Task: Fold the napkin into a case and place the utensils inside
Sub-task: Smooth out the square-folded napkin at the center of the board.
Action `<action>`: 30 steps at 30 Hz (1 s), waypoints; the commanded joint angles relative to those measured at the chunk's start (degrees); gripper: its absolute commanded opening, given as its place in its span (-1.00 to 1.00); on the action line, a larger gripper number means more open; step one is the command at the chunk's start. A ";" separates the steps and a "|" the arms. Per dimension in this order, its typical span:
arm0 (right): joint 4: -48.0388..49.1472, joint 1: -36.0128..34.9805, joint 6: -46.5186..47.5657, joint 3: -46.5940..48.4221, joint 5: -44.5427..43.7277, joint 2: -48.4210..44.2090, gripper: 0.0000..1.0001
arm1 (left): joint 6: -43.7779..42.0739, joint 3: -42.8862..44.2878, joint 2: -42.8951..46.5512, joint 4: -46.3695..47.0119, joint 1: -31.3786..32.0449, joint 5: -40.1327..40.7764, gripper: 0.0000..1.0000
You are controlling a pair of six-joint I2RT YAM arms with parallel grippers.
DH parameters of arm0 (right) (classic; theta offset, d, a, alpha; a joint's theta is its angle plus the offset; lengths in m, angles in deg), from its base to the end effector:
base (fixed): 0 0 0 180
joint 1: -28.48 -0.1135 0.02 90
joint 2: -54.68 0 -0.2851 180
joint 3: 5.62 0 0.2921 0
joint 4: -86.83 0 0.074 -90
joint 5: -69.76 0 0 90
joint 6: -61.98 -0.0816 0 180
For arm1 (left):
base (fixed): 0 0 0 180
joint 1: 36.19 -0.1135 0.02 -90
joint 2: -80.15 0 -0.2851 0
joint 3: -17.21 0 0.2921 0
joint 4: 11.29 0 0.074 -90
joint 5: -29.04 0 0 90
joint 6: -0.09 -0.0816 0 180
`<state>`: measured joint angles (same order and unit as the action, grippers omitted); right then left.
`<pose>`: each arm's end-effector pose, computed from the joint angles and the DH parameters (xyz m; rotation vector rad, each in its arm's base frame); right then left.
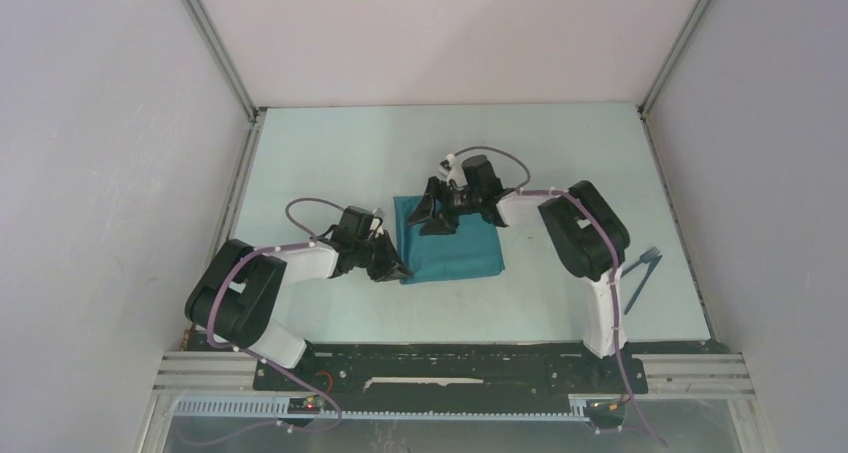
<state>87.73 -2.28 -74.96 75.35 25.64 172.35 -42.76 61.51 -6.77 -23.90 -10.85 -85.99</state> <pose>0.3934 0.3023 0.1149 -0.1777 2.4602 1.5684 0.2600 -0.1613 0.0789 -0.3306 2.7200 -0.9953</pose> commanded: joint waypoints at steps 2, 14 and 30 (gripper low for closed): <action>16.81 -2.89 -9.68 5.35 6.84 6.37 0.53 | 0.30 -2.21 -0.92 2.89 -0.03 2.37 -0.86; 14.17 -3.73 -9.40 10.75 2.27 14.93 0.50 | 0.39 -3.79 -0.63 3.17 -0.29 2.80 -0.91; 4.37 -1.97 -8.57 29.83 -1.42 26.76 0.50 | 1.26 -6.66 -1.50 5.44 -0.29 2.80 -0.96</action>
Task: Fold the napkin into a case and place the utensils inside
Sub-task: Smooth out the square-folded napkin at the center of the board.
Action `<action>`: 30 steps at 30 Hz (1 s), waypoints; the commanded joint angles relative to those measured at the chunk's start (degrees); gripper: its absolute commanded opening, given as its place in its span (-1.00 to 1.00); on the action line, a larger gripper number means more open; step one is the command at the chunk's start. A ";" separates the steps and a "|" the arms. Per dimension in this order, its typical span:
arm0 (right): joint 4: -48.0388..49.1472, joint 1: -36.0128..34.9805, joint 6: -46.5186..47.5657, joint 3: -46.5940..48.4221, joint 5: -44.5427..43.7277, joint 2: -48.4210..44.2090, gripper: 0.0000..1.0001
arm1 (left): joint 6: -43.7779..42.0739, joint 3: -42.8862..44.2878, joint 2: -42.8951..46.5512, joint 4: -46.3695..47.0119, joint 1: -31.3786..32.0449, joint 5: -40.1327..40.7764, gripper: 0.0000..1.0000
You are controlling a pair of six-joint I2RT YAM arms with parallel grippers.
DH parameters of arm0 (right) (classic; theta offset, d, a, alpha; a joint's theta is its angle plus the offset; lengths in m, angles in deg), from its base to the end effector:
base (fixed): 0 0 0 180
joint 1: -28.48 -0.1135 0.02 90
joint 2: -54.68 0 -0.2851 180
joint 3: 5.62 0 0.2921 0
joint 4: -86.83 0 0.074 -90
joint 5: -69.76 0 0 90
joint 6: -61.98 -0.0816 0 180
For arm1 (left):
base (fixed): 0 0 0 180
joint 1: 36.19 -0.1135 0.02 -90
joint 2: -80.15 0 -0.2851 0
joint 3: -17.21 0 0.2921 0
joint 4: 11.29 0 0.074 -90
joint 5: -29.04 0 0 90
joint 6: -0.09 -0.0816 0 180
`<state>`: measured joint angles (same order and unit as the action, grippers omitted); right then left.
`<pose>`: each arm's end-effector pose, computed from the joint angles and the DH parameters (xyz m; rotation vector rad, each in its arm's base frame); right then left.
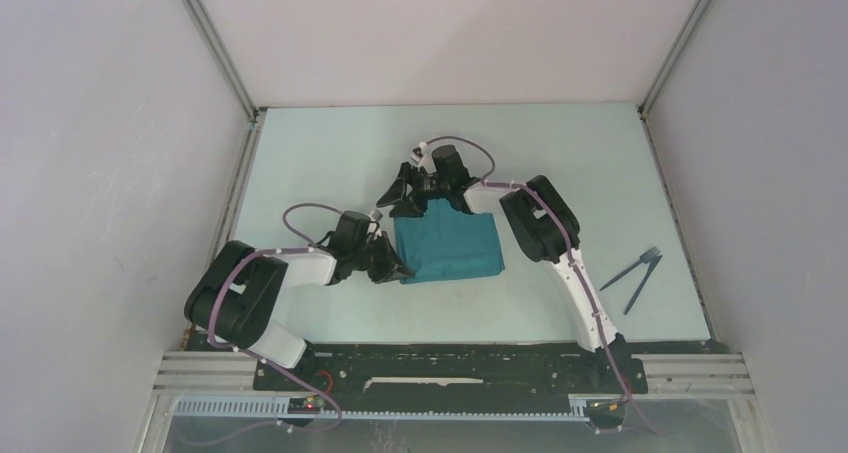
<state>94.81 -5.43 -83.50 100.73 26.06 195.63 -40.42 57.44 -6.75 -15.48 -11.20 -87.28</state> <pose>0.4637 0.3828 0.0688 -0.1662 2.3750 1.6992 0.2547 -0.1586 0.0716 -0.3491 2.6523 -1.0698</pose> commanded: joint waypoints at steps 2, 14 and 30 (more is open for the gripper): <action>-4.38 1.59 0.00 7.05 -2.07 5.22 0.49 | -1.07 -2.74 -1.53 -2.83 0.10 4.04 -0.96; -22.18 4.80 1.93 37.81 1.07 13.31 0.51 | -1.21 0.92 2.56 -5.52 0.06 0.16 -0.58; -21.05 17.51 13.67 -7.68 11.03 -22.76 0.56 | -1.42 15.54 1.44 -12.07 -0.03 -2.01 -0.22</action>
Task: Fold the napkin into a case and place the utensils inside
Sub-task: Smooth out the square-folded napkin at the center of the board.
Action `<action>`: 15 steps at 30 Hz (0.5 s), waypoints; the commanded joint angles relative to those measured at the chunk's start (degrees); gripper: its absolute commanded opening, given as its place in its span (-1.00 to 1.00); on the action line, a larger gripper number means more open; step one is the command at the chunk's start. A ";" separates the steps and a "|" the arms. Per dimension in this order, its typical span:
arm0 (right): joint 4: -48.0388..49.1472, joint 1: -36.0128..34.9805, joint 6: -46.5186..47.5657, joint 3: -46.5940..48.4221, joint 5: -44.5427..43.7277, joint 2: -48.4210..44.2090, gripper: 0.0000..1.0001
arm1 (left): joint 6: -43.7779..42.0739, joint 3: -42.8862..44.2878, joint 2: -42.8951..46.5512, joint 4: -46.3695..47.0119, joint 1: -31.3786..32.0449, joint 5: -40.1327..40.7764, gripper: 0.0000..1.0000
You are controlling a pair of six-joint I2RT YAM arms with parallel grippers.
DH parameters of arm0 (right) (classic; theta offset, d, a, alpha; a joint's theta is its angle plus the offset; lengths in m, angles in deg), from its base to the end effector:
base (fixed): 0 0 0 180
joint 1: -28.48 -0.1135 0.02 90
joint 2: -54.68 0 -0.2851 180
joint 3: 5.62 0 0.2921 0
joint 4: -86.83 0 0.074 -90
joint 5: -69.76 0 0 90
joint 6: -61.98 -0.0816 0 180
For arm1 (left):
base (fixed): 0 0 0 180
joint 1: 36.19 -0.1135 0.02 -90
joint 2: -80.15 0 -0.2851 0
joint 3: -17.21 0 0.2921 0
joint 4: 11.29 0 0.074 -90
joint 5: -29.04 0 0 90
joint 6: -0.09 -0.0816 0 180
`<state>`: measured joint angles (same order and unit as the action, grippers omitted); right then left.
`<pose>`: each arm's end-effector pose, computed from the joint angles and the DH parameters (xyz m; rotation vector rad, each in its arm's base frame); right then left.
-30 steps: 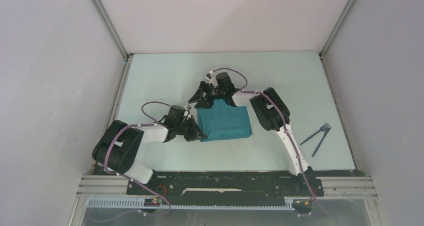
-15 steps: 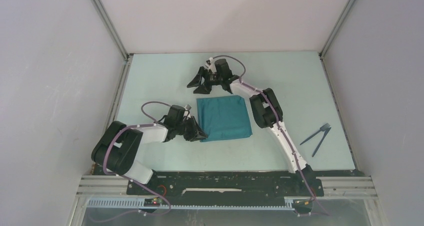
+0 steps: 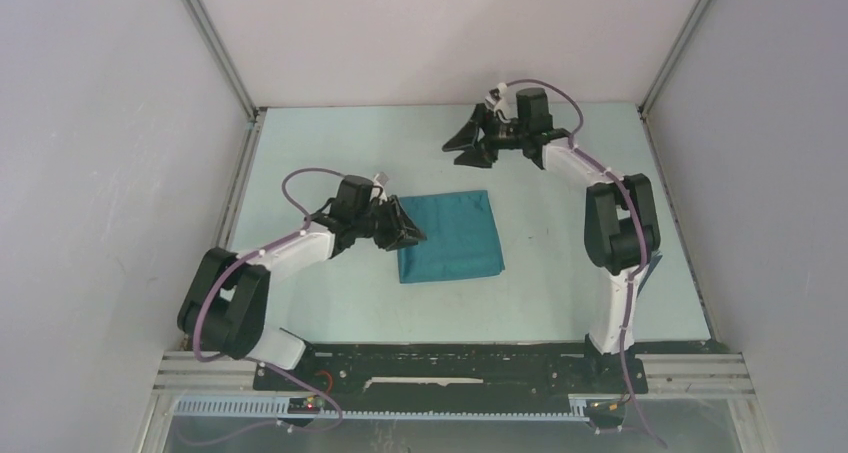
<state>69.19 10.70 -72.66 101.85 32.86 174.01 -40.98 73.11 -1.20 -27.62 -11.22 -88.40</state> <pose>0.5062 0.2309 0.2415 -0.1114 2.2651 1.5884 0.3015 -0.1819 0.1723 -0.2513 2.4984 -1.1585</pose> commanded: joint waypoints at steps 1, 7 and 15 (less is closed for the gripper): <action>5.15 1.94 3.17 -10.03 4.99 -0.82 0.56 | -0.85 -0.54 -4.89 0.64 0.03 -0.41 -0.23; 9.26 4.42 5.08 -10.08 8.30 6.95 0.55 | -2.51 -3.82 -8.75 2.55 -0.25 3.79 -0.20; 7.59 7.23 5.59 -3.73 4.40 17.77 0.54 | -2.52 -8.16 -11.30 6.15 -0.36 4.81 -0.21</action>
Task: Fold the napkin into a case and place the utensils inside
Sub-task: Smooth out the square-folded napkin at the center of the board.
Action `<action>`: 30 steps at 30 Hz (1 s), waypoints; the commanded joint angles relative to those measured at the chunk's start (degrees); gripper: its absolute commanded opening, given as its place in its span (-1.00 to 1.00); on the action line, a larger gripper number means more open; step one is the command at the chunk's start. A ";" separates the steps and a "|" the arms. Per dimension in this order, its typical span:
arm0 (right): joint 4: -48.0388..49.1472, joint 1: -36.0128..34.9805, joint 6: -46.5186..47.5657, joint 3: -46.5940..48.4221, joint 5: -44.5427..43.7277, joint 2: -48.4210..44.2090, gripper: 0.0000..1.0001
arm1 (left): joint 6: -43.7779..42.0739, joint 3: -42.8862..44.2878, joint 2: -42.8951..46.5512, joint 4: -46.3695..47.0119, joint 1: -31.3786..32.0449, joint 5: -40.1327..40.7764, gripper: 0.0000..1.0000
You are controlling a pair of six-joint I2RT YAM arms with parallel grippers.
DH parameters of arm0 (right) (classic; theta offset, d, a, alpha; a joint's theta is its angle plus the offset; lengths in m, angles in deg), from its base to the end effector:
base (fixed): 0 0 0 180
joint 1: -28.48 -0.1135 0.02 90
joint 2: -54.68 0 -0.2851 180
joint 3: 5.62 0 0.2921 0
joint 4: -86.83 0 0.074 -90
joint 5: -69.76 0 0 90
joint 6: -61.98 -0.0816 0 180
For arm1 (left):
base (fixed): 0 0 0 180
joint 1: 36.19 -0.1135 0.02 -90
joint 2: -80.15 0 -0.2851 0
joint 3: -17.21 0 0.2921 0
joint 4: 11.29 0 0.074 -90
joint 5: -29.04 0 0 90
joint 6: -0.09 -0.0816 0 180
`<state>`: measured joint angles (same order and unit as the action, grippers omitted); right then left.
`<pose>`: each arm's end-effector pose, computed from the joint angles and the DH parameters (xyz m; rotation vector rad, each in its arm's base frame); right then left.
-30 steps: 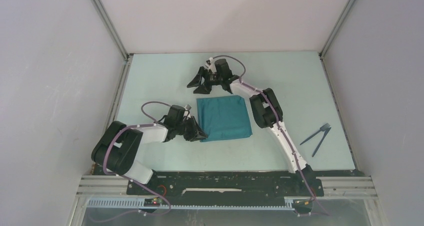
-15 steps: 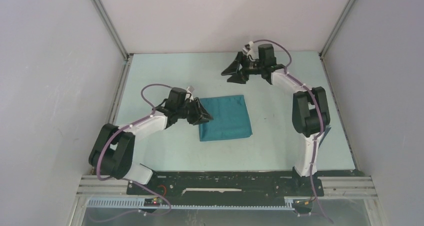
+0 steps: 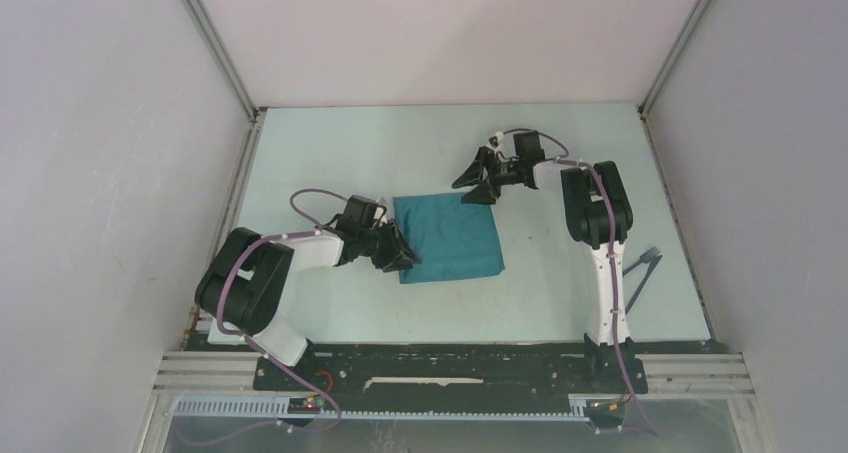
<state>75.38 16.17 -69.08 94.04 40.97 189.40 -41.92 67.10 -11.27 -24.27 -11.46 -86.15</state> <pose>0.5101 0.1845 0.0661 0.0474 2.4673 1.6996 0.2866 -0.1703 0.0845 -0.3581 2.7051 -1.0061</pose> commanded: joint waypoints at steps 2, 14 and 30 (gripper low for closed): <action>-0.07 2.23 2.45 5.49 -5.87 3.74 0.54 | -1.65 -2.88 -1.01 3.07 -0.12 2.60 -0.20; -35.57 2.73 14.45 24.44 -24.22 -3.03 0.53 | -1.07 -0.38 4.40 2.24 -0.20 -2.46 -0.10; -28.52 1.92 14.62 -36.26 -21.84 -43.16 0.09 | -4.12 0.60 13.87 -5.07 -0.21 -3.42 -0.01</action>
<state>41.92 16.65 -55.20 64.14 14.61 145.01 -43.00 68.52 3.72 -26.54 -11.61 -89.88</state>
